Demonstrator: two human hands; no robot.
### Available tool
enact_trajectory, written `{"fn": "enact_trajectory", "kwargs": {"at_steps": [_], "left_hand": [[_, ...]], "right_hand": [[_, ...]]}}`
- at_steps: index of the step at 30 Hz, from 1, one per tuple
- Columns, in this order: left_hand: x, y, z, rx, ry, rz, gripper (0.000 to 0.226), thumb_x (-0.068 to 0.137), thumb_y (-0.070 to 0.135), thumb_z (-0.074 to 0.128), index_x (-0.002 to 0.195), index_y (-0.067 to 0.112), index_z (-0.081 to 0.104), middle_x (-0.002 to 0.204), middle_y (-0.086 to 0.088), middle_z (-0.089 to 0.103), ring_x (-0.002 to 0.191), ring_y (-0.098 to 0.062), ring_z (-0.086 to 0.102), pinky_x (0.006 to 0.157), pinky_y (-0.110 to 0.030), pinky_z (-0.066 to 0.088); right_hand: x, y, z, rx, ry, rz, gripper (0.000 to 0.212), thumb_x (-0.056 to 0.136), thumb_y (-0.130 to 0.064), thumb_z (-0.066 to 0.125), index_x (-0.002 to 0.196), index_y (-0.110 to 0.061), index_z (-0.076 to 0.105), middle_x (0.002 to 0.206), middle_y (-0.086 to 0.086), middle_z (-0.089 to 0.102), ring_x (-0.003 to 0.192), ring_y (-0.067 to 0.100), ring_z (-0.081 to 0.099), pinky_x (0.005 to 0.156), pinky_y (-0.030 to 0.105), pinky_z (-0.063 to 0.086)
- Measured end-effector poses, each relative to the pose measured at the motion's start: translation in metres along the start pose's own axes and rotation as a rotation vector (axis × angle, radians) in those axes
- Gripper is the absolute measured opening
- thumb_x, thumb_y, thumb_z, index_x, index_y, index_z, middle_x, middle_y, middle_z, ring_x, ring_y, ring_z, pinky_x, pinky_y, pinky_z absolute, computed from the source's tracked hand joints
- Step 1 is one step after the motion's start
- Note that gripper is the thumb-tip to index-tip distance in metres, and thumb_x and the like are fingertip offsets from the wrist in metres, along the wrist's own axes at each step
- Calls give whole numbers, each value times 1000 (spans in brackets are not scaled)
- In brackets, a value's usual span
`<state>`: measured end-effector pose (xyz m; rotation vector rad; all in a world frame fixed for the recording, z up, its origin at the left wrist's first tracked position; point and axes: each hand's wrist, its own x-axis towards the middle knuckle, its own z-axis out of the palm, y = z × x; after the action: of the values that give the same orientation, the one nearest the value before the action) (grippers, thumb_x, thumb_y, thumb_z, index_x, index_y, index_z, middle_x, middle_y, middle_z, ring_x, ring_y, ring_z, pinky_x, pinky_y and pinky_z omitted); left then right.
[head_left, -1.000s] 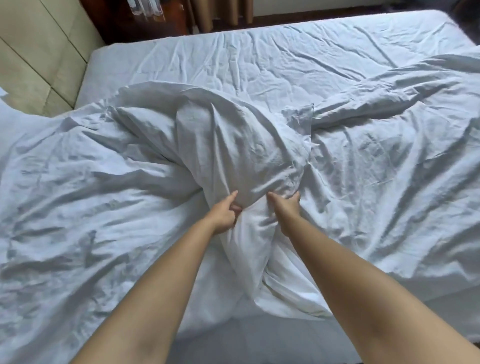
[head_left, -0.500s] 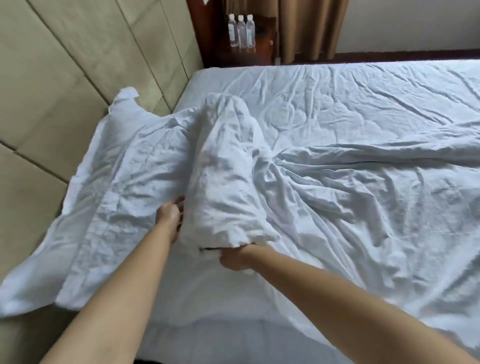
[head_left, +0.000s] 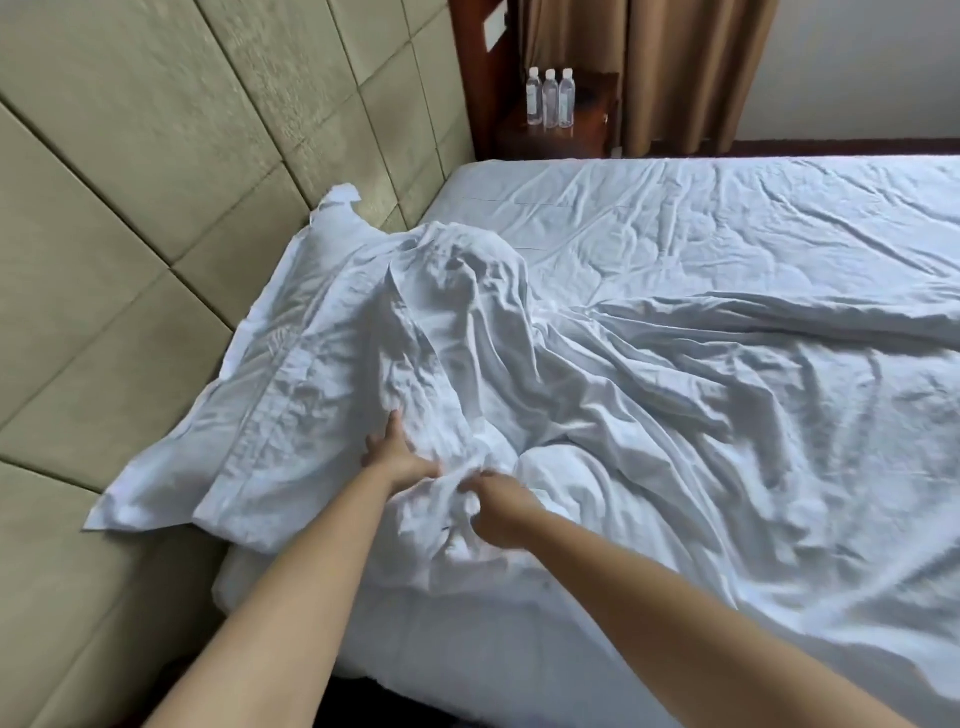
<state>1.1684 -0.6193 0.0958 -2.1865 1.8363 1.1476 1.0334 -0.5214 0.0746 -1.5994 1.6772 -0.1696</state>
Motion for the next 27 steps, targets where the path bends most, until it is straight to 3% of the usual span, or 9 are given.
{"fn": "enact_trajectory", "kwargs": {"at_steps": [8, 10, 13, 16, 18, 20, 22, 24, 27], "left_hand": [[25, -5, -29, -147, -103, 44, 91, 84, 11, 56, 152, 27, -2, 149, -9, 34, 127, -31, 47, 99, -33, 46], [38, -7, -34, -246, -158, 14, 73, 88, 11, 44, 152, 27, 13, 145, -10, 41, 115, -29, 55, 93, -35, 49], [57, -6, -54, -383, -239, -58, 34, 98, 32, 36, 127, 20, 50, 129, -11, 52, 95, -24, 55, 83, -34, 44], [87, -6, -81, -457, -250, -8, 73, 89, 63, 44, 144, 15, 36, 140, -7, 43, 124, -29, 48, 92, -32, 40], [101, -7, -99, -447, -180, 69, 88, 85, 47, 63, 150, 6, 18, 133, -8, 51, 109, -27, 57, 82, -23, 48], [111, -10, -115, -331, -168, 119, 77, 86, 12, 64, 148, 6, 20, 118, -11, 58, 87, -22, 59, 62, -23, 50], [124, -16, -130, -159, -136, 156, 66, 85, 3, 55, 146, 11, 30, 133, -13, 52, 105, -28, 58, 75, -30, 52], [135, -23, -142, -52, -73, 196, 57, 87, 9, 53, 142, 11, 38, 135, -15, 51, 117, -32, 53, 89, -33, 48], [151, -33, -149, 9, 6, 233, 39, 88, 17, 53, 126, 11, 51, 125, -16, 57, 110, -34, 56, 89, -36, 48]], "right_hand": [[43, -11, -1, 648, 264, 280, 72, 87, -28, 62, 148, -18, 25, 146, 10, 36, 128, 27, 45, 105, 36, 39], [57, -19, -5, 834, 264, 411, 87, 83, -37, 68, 150, -18, 17, 131, 10, 47, 108, 26, 55, 89, 33, 48], [69, -44, -13, 764, 109, 452, 44, 79, -26, 72, 117, -18, 51, 85, 1, 51, 58, 12, 45, 44, 19, 36], [87, -106, -5, 839, -129, 309, 13, 74, -12, 69, 85, -15, 63, 71, 4, 57, 54, 15, 53, 50, 21, 43], [99, -145, 4, 730, -300, 255, 9, 74, -12, 68, 75, -12, 59, 70, 6, 55, 58, 18, 52, 58, 29, 44], [110, -159, 10, 543, -388, 252, 20, 82, -17, 68, 70, -13, 52, 65, 4, 49, 54, 16, 44, 55, 26, 40], [117, -155, 6, 491, -403, 283, 18, 88, -29, 65, 78, -16, 57, 66, -1, 54, 53, 12, 41, 52, 22, 35], [128, -143, -2, 580, -287, 347, 15, 90, -34, 61, 86, -19, 61, 70, -2, 58, 52, 9, 46, 47, 18, 35], [157, -129, -19, 679, 137, 410, 8, 89, -25, 63, 84, -18, 62, 78, 3, 61, 60, 14, 53, 53, 20, 47]]}}
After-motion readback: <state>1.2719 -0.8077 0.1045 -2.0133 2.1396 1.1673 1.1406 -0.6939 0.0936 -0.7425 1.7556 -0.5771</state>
